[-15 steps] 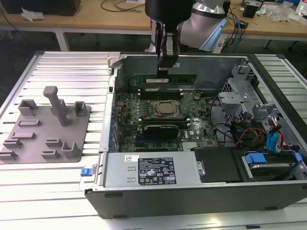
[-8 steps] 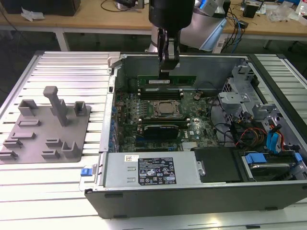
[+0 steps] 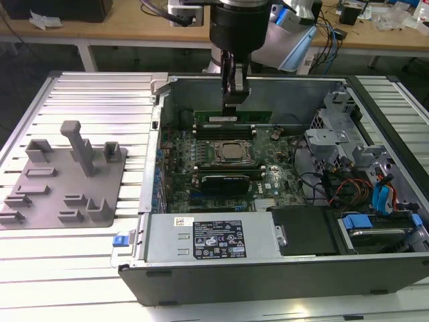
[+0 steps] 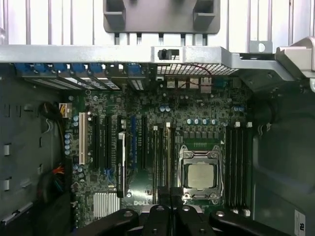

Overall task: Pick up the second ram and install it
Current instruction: 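Pick up the second ram and move it above second insertion slot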

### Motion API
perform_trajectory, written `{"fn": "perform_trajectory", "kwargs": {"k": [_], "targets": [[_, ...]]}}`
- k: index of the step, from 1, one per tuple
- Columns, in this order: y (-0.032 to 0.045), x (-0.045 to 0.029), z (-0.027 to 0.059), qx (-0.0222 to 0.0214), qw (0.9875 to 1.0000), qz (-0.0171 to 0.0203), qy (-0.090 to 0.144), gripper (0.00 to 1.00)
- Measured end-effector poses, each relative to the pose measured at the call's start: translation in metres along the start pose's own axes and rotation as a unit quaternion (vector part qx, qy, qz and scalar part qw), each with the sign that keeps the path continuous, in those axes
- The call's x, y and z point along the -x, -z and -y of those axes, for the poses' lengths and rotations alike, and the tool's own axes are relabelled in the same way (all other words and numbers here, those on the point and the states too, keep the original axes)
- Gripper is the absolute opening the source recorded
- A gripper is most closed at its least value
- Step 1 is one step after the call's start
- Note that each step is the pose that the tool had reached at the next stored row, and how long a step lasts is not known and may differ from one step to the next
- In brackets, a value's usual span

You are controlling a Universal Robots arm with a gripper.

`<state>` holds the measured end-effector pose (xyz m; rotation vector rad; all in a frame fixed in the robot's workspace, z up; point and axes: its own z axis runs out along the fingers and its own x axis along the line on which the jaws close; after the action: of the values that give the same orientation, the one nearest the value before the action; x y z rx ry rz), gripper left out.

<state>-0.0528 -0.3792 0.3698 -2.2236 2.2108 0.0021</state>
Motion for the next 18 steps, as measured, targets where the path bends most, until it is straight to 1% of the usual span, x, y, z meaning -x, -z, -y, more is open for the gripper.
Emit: {"fn": "perform_trajectory", "kwargs": {"k": [1,4,5,11,16,18], "targets": [[-0.0021,0.0008,0.0003,0.0,1.0,0.0001,0.0,0.09],[-0.0141,0.0032,0.0012,0.0,1.0,0.0,0.0,0.09],[-0.0194,0.0037,0.0013,0.0,1.0,0.0,0.0,0.09],[-0.0326,0.0041,0.0021,0.0,1.0,0.0,0.0,0.09],[-0.0494,0.0041,0.0043,0.0,1.0,-0.0001,0.0,0.09],[-0.0529,0.004,0.0043,0.0,1.0,-0.0001,0.0,0.09]]}}
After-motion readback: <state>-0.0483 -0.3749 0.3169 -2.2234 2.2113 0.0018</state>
